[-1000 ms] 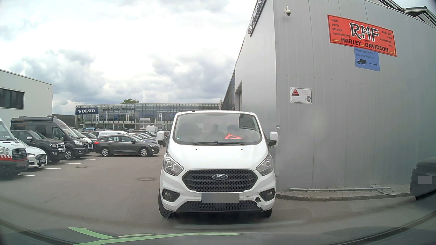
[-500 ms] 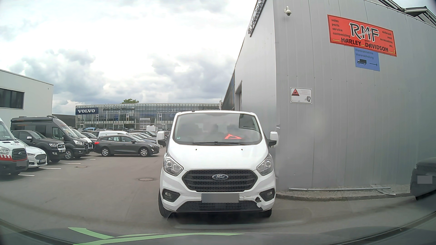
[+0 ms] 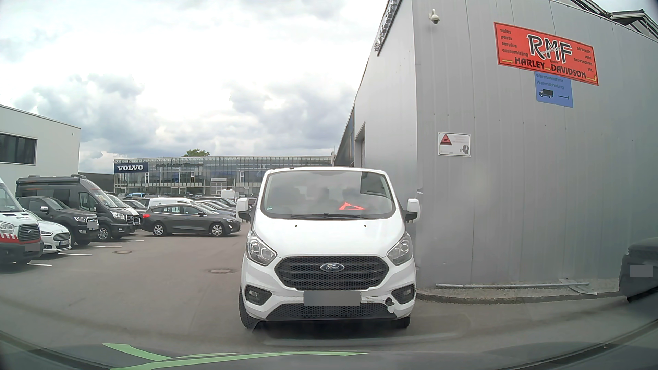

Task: Follow the waypoints while adhering to traffic rules and regulations

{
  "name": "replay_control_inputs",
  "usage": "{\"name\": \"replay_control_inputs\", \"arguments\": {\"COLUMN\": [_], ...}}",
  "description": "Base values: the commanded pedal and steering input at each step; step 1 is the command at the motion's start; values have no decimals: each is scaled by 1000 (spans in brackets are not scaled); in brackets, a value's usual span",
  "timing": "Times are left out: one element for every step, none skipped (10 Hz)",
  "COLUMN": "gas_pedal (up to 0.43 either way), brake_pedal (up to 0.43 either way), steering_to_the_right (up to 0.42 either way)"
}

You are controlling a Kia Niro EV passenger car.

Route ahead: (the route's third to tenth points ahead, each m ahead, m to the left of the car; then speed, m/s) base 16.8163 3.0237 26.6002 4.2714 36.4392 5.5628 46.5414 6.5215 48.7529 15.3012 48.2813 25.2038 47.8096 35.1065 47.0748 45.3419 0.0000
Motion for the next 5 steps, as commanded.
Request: {"name": "replay_control_inputs", "arguments": {"gas_pedal": [0, 0, 0, 0, 0], "brake_pedal": [470, 470, 470, 470, 470], "steering_to_the_right": [-463, -462, -462, -463, -462]}}
